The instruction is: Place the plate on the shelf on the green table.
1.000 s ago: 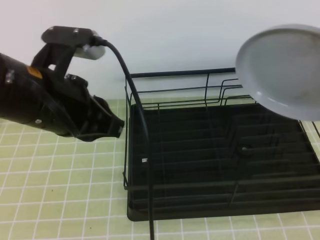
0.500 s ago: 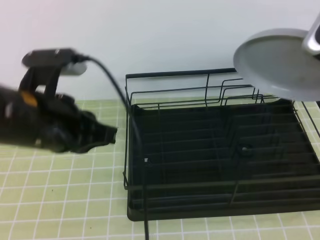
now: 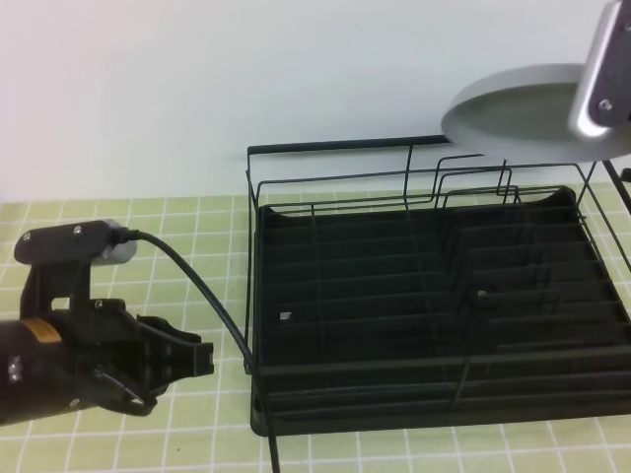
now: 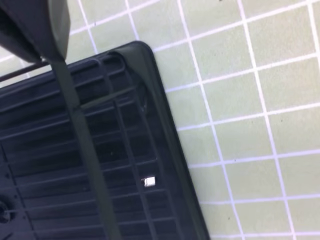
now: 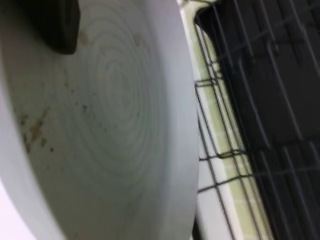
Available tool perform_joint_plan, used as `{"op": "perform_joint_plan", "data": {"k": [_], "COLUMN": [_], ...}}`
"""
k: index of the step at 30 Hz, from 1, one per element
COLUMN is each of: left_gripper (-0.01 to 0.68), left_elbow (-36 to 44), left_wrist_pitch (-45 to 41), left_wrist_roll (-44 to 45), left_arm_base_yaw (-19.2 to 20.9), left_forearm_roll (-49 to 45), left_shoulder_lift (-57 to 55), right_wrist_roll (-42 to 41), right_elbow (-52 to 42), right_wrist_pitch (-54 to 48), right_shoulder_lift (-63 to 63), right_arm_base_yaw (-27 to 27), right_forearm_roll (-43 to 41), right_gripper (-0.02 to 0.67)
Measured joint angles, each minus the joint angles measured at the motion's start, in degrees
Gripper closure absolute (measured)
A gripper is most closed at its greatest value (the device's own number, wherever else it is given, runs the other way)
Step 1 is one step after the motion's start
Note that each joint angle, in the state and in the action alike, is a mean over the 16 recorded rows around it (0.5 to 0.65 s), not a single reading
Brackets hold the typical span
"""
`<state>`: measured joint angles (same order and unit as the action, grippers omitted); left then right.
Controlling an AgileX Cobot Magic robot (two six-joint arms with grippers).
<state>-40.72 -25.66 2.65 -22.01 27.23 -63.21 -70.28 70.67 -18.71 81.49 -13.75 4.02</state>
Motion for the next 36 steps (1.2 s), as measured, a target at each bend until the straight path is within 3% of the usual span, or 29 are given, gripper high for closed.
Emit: {"op": "perform_joint_plan", "data": {"k": [13,36], "left_gripper": [0.674,0.674], "left_elbow": [0.8,0.8], "left_wrist_pitch": [2.0,2.1], "left_wrist_roll": [-0.1,-0.1], "left_arm_base_yaw": [0.0,0.0], "left_forearm_roll": [1.9,2.7], "left_shoulder_lift": [0.3,0.3], "right_wrist_roll": [-15.1,-16.7], "right_elbow": [0.0,0.0], "right_wrist_pitch": [0.2,-5.0], "right_shoulder_lift": [4.3,3.8], "right_arm_base_yaw": [0.0,0.0], "right_forearm_roll": [10.3,11.9], "right_gripper": [0.546,0.546]}}
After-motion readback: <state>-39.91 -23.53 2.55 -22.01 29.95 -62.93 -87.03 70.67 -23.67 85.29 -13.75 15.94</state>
